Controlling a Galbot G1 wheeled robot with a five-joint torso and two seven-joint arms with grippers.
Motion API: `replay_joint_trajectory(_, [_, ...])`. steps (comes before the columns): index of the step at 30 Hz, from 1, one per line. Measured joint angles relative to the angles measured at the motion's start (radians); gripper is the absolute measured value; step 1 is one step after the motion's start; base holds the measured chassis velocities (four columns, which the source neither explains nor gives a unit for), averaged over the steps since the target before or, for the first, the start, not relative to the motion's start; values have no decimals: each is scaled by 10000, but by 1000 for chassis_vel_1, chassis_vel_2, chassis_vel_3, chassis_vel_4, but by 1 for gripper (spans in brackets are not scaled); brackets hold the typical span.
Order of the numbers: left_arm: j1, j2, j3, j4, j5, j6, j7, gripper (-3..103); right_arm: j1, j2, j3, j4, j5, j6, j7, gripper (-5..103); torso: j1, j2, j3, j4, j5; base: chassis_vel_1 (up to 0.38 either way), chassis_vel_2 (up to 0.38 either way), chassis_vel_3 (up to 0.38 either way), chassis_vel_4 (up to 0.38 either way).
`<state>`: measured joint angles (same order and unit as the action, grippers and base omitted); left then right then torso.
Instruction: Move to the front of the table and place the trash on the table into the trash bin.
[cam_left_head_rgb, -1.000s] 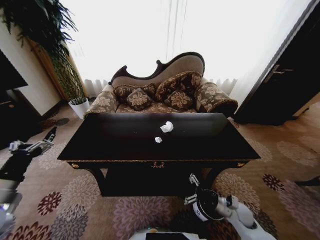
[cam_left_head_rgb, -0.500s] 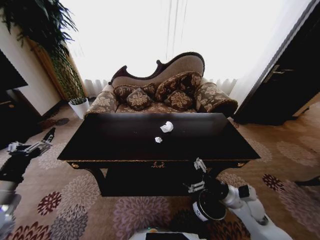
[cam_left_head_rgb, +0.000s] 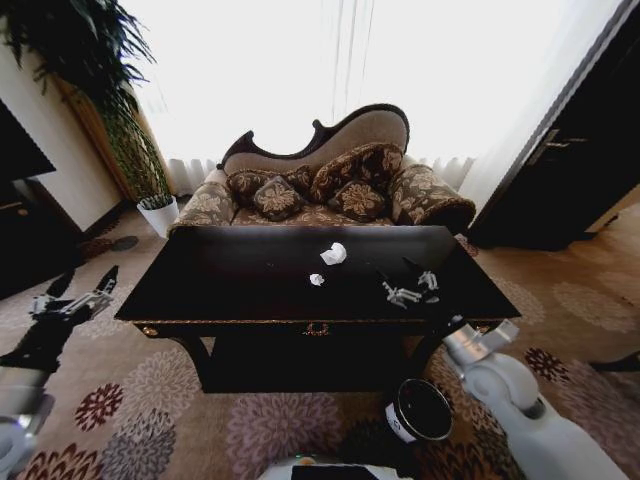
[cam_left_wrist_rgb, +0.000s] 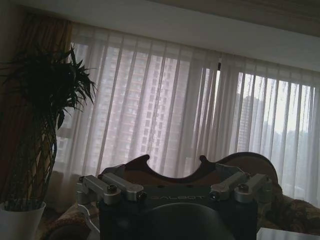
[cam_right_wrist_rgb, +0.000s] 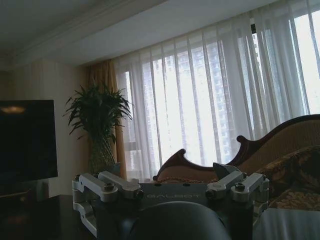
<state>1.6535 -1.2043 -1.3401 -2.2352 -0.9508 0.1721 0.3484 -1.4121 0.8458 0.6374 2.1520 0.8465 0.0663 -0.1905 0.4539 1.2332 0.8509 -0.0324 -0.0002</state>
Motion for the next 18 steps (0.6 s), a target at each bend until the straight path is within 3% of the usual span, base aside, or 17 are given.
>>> replay_joint_trajectory(6, [33,-234,168,78,267,-69,122,100,1061,-964,-1217,-322,-171,-714,1453,100,0,0,0,0,1,0,0,0,0])
replay_joint_trajectory(18, [157,-632,241,71,678,-88,135,100,4682,-2070,-4453,-1824,190,-1892,2775,100,1,0,1,-1,-1,0,0,0,0])
